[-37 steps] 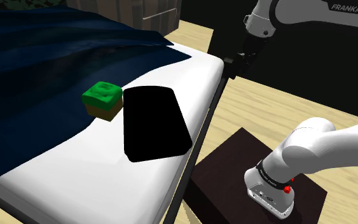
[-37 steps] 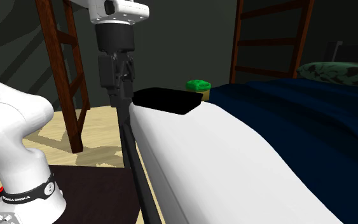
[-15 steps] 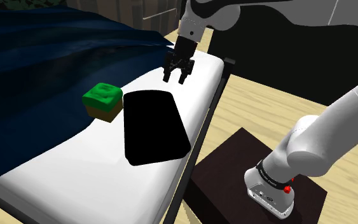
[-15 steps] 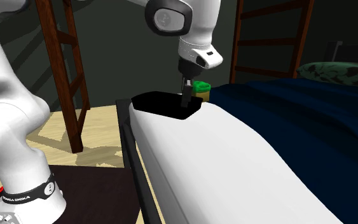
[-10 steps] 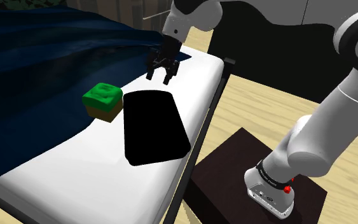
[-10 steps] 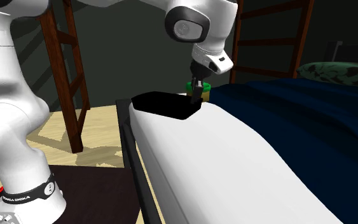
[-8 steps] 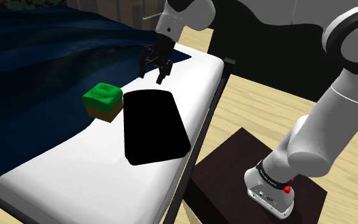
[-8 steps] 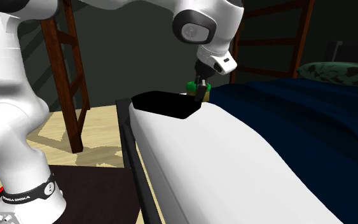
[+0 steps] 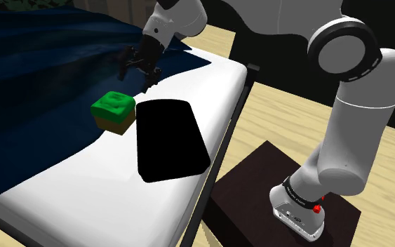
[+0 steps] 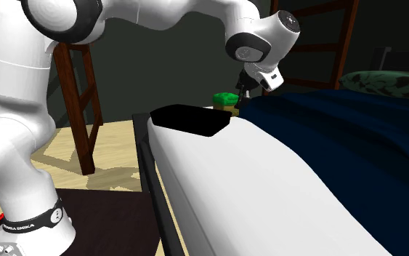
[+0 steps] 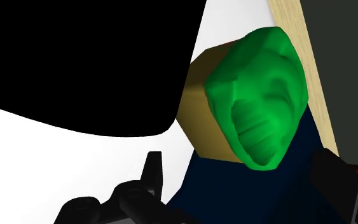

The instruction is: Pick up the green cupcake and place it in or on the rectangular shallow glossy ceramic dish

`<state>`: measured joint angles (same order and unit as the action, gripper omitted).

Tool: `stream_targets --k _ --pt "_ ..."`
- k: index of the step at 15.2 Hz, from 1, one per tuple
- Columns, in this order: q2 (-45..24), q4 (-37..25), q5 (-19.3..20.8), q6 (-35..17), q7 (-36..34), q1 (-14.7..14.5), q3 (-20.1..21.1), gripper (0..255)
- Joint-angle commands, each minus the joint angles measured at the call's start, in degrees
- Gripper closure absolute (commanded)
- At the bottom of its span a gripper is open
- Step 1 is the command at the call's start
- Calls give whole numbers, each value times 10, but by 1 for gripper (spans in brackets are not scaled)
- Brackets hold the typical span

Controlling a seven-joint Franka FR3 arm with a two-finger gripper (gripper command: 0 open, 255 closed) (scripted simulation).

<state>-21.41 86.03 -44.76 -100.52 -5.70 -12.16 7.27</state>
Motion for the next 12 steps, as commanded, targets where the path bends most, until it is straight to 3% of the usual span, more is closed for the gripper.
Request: stream_targets --k 1,3,12 --pt "-48 -65 -19 13 -15 -1 8 0" --pt "-71 -97 -28 18 -23 -3 14 0" --pt "-74 -66 -33 -28 -15 -25 22 0"
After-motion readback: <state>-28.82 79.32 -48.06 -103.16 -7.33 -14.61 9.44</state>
